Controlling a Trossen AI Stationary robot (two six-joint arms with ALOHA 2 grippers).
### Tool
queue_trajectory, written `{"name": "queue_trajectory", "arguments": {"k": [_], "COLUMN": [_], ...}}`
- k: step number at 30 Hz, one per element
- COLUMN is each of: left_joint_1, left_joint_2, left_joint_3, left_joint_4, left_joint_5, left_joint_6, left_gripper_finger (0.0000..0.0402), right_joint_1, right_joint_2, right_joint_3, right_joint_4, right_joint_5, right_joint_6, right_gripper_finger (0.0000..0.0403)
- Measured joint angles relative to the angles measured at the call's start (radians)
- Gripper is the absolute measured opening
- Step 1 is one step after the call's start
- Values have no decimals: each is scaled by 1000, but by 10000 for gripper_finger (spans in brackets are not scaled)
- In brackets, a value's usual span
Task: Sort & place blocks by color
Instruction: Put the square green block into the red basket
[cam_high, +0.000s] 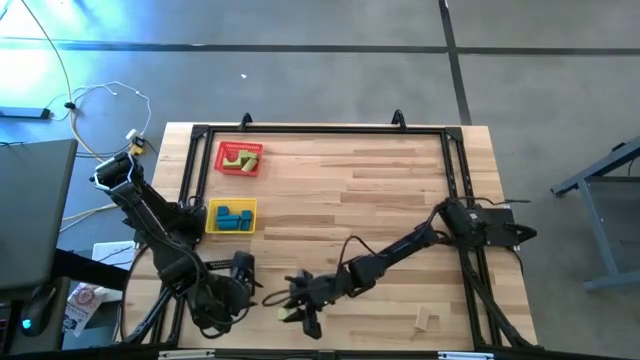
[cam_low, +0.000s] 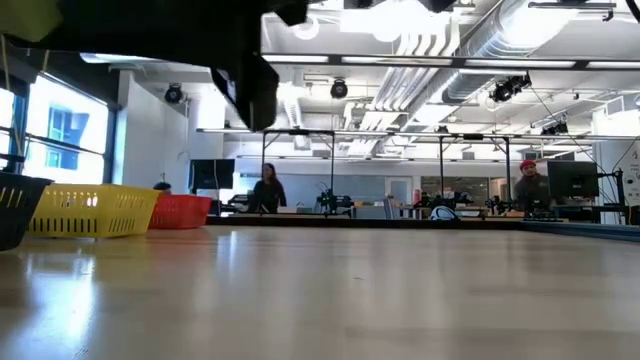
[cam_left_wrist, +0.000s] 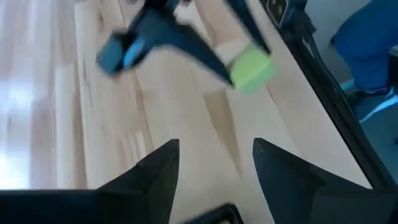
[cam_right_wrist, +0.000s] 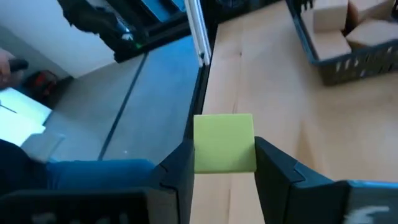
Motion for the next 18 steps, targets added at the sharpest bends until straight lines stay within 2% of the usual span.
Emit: {"name": "queue_trajectory", "arguments": {"k": [8, 18], "left_joint_1": [2, 2], "left_joint_2": [0, 0], "left_joint_3": [0, 0], "left_joint_4": [74, 104], "left_joint_5": [-47, -49], "left_joint_6": [160, 178], "left_gripper_finger": [176, 161], "right_joint_1": [-44, -90], "right_joint_2": [0, -1], "right_joint_3": [0, 0], "right_joint_4": [147, 193], "right_joint_5": [-97, -99], "right_joint_6": [20, 64], "right_gripper_finger": [109, 110]}}
